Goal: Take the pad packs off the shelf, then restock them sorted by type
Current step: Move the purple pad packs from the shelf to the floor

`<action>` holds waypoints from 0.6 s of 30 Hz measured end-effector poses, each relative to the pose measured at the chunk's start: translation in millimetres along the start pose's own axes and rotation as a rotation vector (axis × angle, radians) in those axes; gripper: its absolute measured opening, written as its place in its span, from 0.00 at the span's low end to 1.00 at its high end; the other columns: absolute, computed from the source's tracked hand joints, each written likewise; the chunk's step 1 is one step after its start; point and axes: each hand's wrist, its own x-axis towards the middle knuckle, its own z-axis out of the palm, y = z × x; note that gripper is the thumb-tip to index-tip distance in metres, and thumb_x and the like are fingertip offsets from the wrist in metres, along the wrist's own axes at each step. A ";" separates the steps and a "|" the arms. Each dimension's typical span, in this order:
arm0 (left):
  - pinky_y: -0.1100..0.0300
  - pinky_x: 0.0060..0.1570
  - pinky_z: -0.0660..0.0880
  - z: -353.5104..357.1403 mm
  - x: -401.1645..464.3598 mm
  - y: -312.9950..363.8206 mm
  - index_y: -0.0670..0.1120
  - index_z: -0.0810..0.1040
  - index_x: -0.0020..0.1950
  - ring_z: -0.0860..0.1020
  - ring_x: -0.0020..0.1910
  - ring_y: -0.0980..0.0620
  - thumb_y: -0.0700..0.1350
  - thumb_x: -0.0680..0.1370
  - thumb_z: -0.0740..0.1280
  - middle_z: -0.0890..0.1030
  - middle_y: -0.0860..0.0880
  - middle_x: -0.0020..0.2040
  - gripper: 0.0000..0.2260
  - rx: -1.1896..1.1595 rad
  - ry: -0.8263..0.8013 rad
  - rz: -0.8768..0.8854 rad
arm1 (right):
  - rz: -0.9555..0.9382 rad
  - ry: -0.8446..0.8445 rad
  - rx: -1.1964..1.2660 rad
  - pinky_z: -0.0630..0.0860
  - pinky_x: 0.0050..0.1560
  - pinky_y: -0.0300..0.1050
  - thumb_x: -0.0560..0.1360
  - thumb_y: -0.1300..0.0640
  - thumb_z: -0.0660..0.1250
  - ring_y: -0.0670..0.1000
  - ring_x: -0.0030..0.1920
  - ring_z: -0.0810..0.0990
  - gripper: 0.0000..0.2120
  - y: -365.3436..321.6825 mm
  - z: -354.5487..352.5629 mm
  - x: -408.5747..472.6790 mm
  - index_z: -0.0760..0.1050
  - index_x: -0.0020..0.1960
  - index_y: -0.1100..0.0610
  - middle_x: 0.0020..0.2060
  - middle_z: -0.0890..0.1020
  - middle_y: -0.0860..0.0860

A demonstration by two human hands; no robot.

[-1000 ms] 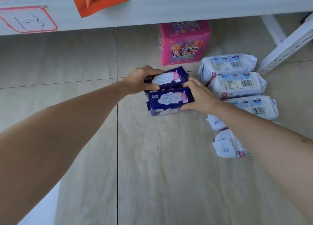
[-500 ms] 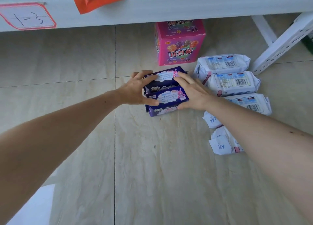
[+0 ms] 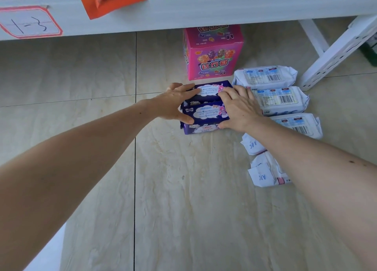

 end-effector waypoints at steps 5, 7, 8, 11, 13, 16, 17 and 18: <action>0.47 0.72 0.56 -8.4 -9.0 6.8 0.55 0.52 0.77 0.47 0.76 0.45 0.58 0.72 0.70 0.52 0.52 0.78 0.39 -0.074 0.026 -0.033 | -0.047 -0.018 0.030 0.52 0.73 0.56 0.65 0.38 0.74 0.56 0.74 0.53 0.46 2.6 -12.5 -8.4 0.56 0.74 0.55 0.75 0.56 0.53; 0.49 0.70 0.61 -17.6 -21.8 13.0 0.53 0.57 0.76 0.51 0.75 0.47 0.57 0.72 0.70 0.57 0.52 0.77 0.36 -0.154 0.087 -0.075 | -0.078 -0.026 0.046 0.53 0.73 0.55 0.67 0.40 0.73 0.55 0.74 0.53 0.44 5.2 -28.9 -16.6 0.57 0.74 0.55 0.75 0.57 0.52; 0.50 0.68 0.64 -23.1 -31.0 17.6 0.52 0.61 0.74 0.55 0.74 0.48 0.55 0.73 0.71 0.61 0.52 0.75 0.33 -0.196 0.125 -0.106 | -0.081 -0.032 0.055 0.54 0.72 0.54 0.68 0.41 0.73 0.55 0.74 0.54 0.43 6.7 -40.0 -21.9 0.57 0.74 0.55 0.75 0.57 0.52; 0.56 0.63 0.67 -44.7 -64.1 36.0 0.50 0.71 0.68 0.65 0.68 0.51 0.49 0.73 0.72 0.71 0.50 0.68 0.24 -0.273 0.195 -0.169 | -0.041 -0.065 0.103 0.55 0.71 0.54 0.69 0.45 0.73 0.57 0.74 0.53 0.40 12.8 -84.1 -42.8 0.59 0.73 0.56 0.75 0.58 0.52; 0.58 0.60 0.67 -66.0 -89.1 52.5 0.50 0.75 0.63 0.68 0.65 0.51 0.47 0.73 0.72 0.75 0.50 0.64 0.20 -0.299 0.207 -0.201 | -0.024 -0.106 0.135 0.54 0.71 0.54 0.70 0.46 0.73 0.58 0.74 0.52 0.39 17.2 -120.7 -60.3 0.59 0.73 0.57 0.75 0.58 0.52; 0.60 0.58 0.66 -116.7 -122.3 83.3 0.49 0.77 0.61 0.71 0.63 0.51 0.47 0.73 0.72 0.76 0.51 0.61 0.16 -0.293 0.186 -0.219 | -0.040 -0.152 0.176 0.55 0.70 0.52 0.71 0.49 0.72 0.57 0.74 0.52 0.36 23.4 -184.1 -87.0 0.60 0.73 0.57 0.75 0.58 0.51; 0.60 0.57 0.66 -138.2 -132.5 94.4 0.49 0.77 0.60 0.72 0.62 0.51 0.47 0.73 0.71 0.77 0.51 0.61 0.16 -0.290 0.171 -0.218 | -0.056 -0.162 0.177 0.56 0.70 0.52 0.72 0.49 0.71 0.56 0.74 0.53 0.35 25.9 -207.0 -94.9 0.60 0.73 0.57 0.75 0.59 0.51; 0.61 0.57 0.66 -161.4 -142.5 105.6 0.49 0.78 0.60 0.72 0.62 0.51 0.47 0.74 0.71 0.77 0.51 0.61 0.15 -0.293 0.156 -0.216 | -0.072 -0.170 0.177 0.57 0.70 0.52 0.72 0.50 0.71 0.56 0.74 0.54 0.34 28.7 -231.8 -102.2 0.60 0.73 0.57 0.75 0.59 0.51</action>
